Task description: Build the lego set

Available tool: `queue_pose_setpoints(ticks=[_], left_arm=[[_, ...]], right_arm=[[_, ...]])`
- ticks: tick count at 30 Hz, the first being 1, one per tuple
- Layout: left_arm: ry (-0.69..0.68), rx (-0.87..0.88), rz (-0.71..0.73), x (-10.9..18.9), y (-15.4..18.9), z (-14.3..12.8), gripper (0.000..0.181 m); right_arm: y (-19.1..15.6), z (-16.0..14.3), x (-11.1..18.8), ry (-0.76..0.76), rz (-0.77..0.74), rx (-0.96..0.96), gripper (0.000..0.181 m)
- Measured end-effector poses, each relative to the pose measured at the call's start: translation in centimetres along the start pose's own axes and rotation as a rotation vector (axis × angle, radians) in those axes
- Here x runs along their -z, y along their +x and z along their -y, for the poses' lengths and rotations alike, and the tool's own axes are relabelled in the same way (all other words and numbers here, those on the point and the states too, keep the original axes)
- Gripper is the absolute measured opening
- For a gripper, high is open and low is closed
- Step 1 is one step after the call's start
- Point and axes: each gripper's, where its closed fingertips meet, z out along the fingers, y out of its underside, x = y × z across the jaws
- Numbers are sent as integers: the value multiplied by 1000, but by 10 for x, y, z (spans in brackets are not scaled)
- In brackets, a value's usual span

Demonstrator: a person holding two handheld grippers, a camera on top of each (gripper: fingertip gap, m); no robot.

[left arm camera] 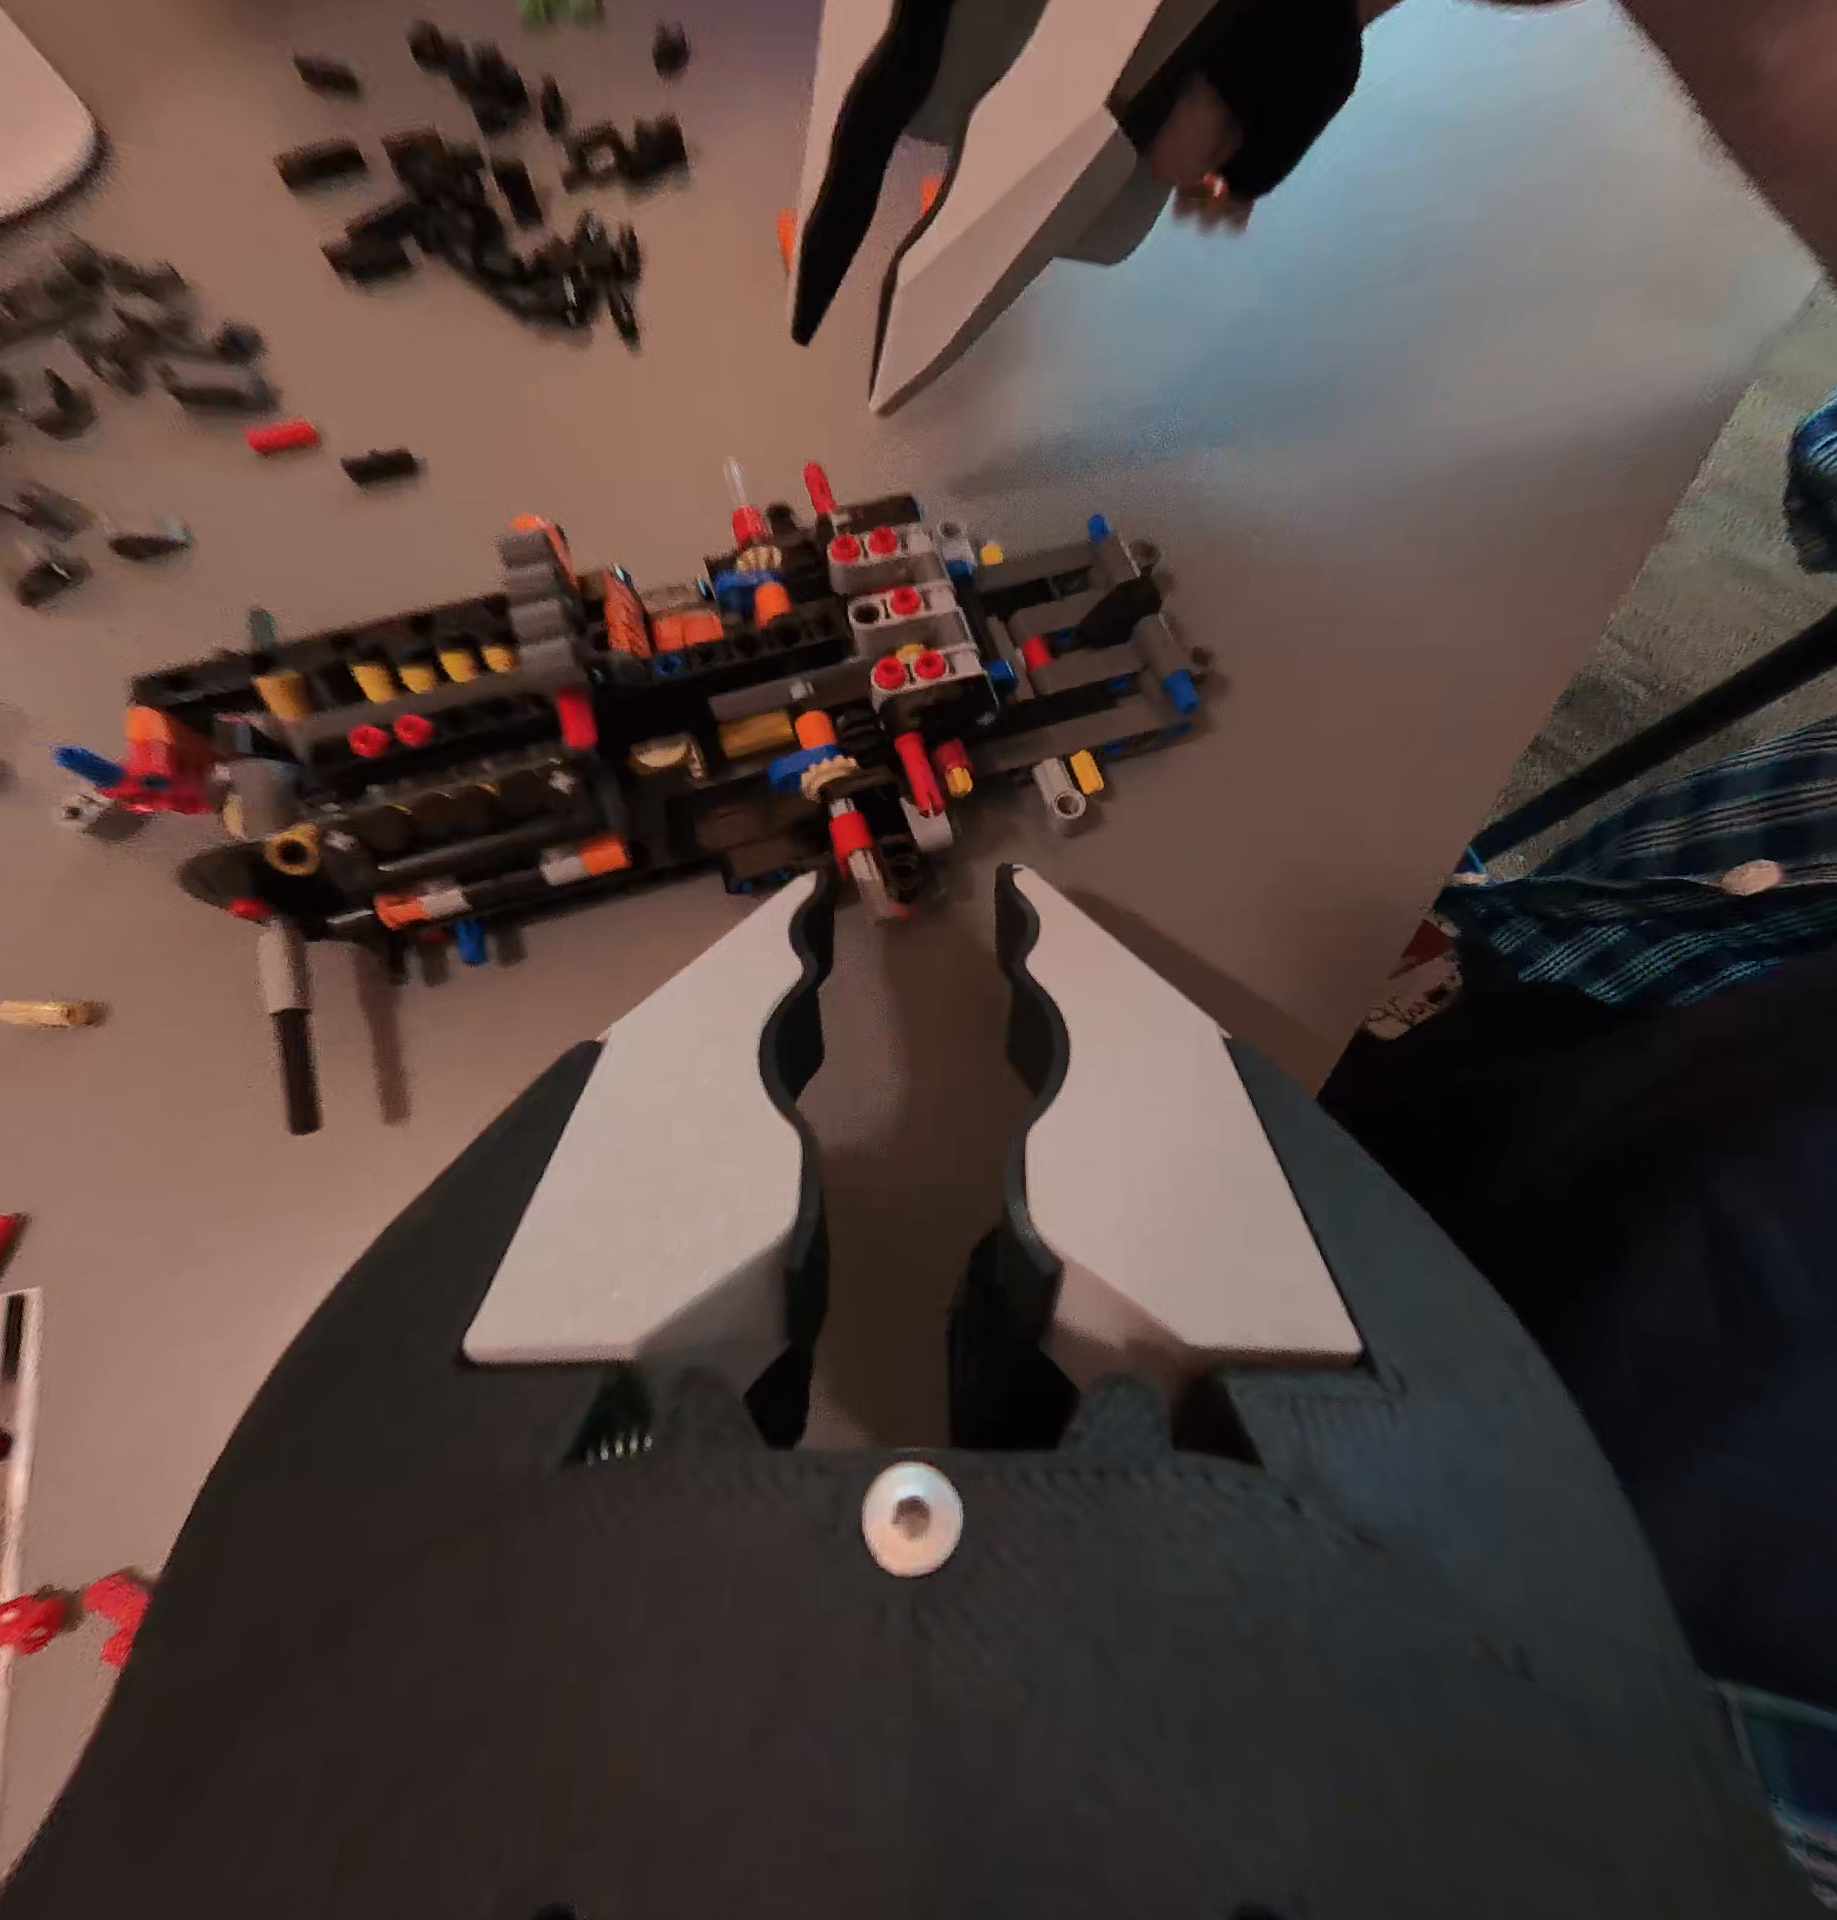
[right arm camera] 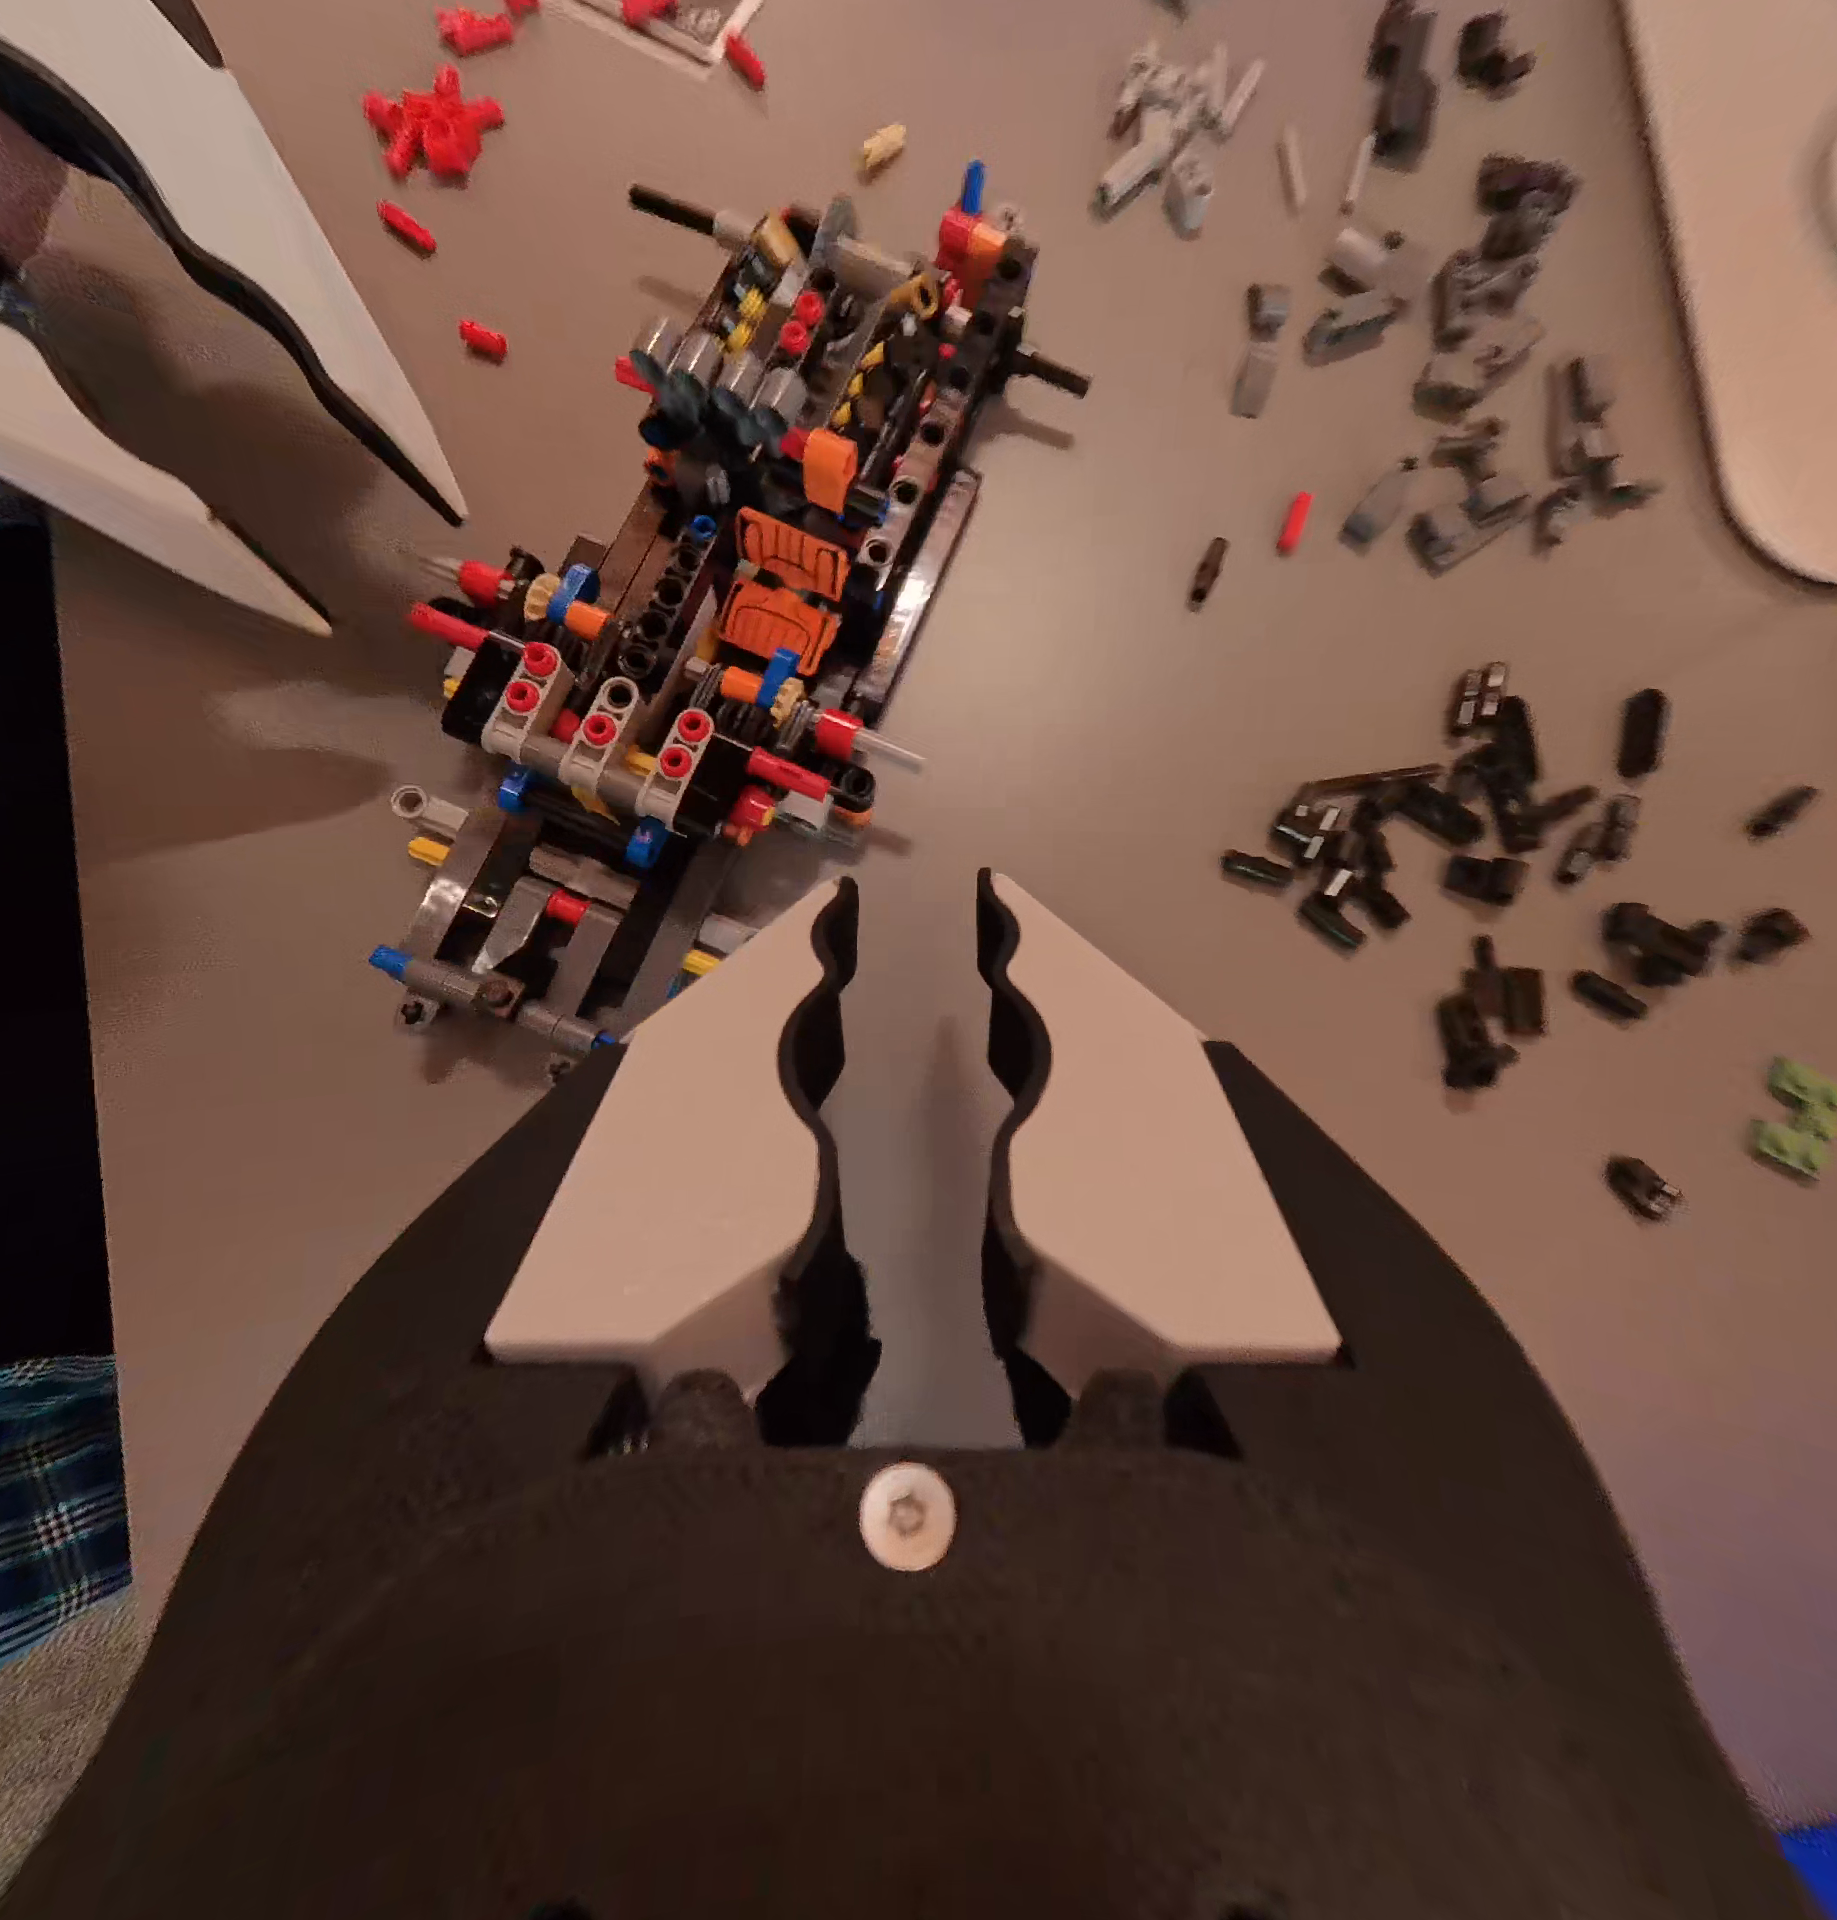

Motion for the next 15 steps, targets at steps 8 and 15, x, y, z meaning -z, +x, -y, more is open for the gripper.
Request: queue_pose_setpoints(ticks=[8, 15], left_arm=[[103, -3, 72, 42, -48, 22, 46], [172, -49, 182, 77, -103, 50, 51]], right_arm=[[20, 22, 31, 114, -74, -46, 42], [46, 64, 44, 207, -194, 3, 54]])
